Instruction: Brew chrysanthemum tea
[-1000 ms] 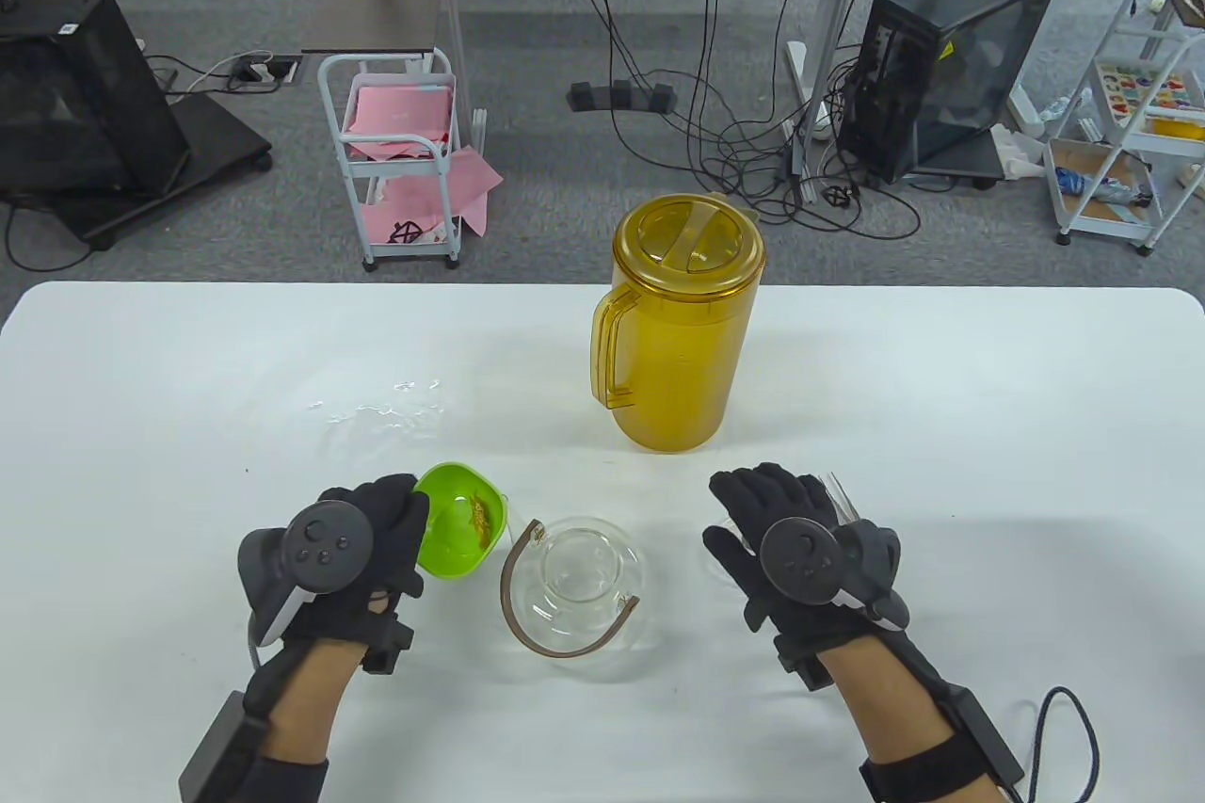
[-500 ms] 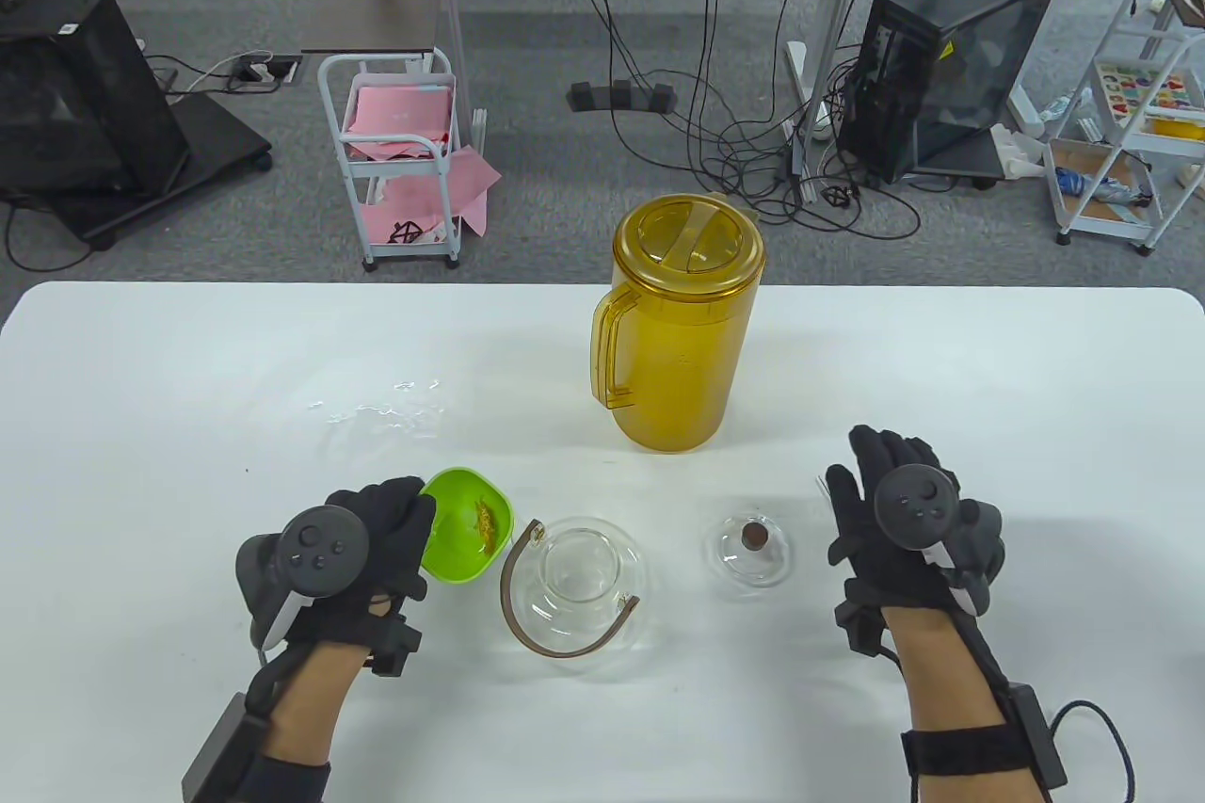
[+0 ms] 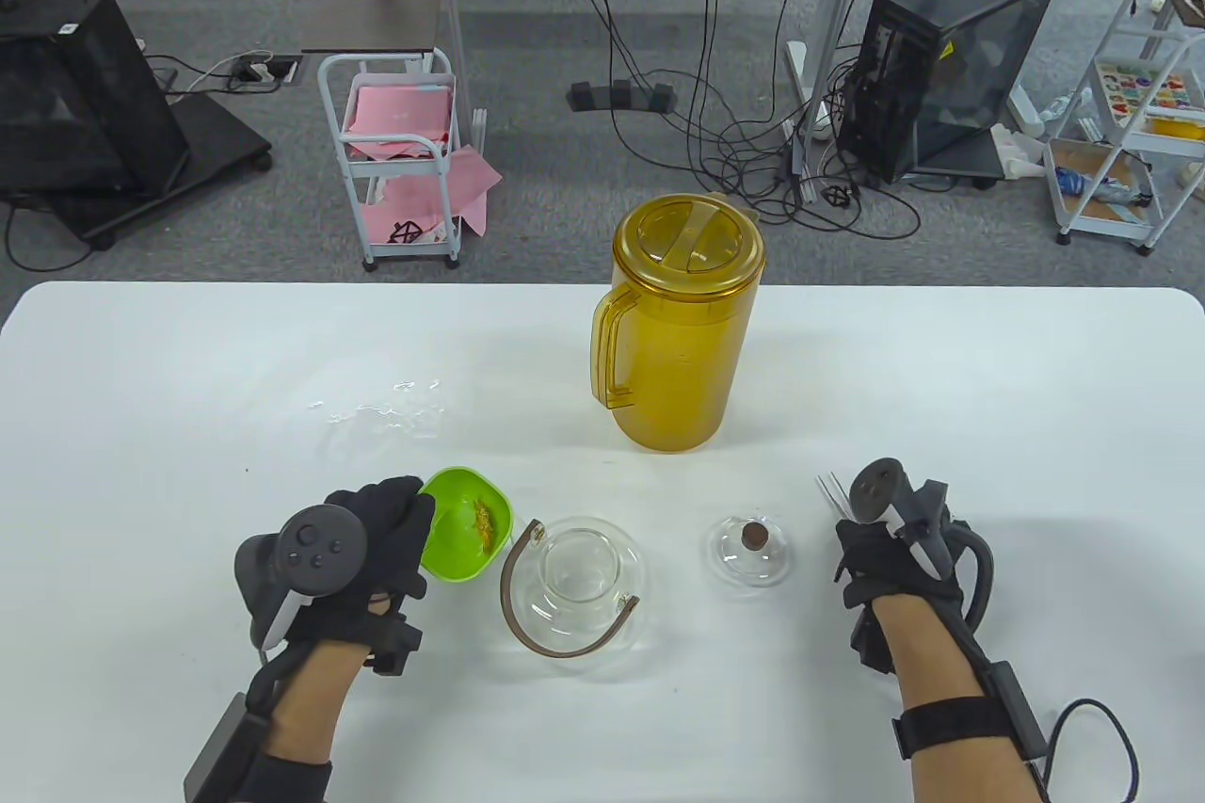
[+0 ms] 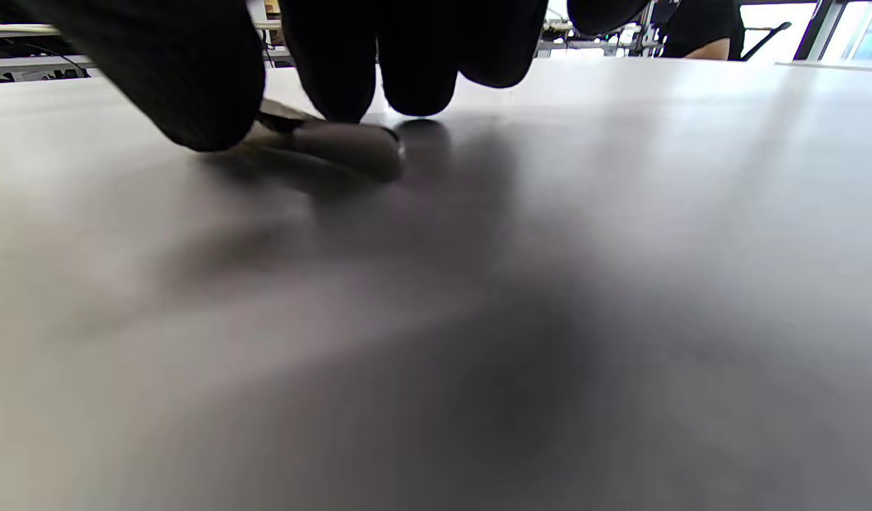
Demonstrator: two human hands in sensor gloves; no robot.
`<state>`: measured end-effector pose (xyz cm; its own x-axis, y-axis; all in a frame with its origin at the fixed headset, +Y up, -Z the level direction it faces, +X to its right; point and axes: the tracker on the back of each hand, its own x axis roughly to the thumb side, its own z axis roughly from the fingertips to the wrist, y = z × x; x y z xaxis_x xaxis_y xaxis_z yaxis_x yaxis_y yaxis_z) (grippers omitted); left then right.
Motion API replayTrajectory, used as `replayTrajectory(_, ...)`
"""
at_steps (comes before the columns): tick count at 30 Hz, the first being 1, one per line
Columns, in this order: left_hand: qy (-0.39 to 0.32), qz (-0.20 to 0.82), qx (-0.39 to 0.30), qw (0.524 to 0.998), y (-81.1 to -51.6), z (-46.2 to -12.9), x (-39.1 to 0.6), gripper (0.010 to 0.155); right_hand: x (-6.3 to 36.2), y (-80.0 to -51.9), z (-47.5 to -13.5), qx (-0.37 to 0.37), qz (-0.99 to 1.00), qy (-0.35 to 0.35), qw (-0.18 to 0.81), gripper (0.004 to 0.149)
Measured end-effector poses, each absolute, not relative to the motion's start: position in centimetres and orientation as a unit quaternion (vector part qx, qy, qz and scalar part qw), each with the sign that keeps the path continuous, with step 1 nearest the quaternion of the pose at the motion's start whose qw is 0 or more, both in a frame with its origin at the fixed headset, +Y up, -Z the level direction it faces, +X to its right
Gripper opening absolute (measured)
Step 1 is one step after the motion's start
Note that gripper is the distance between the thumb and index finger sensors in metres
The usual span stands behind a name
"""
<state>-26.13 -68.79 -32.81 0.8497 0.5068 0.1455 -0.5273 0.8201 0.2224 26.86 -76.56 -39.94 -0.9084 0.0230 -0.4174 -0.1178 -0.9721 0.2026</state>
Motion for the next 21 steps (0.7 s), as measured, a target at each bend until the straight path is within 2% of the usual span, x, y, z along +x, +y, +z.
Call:
replayTrajectory(4, -0.042, 0.273, 0.129, 0.953, -68.7, -32.8, -26.1, 0.042, 25.8, -76.6, -40.1, -0.210, 0.972, 0.102, 0.025, 0.053)
replayTrajectory(13, -0.039, 0.277, 0.138, 0.950, -68.4, -32.7, -26.4, 0.042, 25.5, -75.9, -39.7, -0.197, 0.976, 0.076, 0.058, 0.048)
replayTrajectory(21, -0.045, 0.273, 0.142, 0.951, -68.4, -32.8, -26.4, 0.043, 22.2, -69.2, -37.2, -0.106, 0.982, -0.064, 0.143, 0.047)
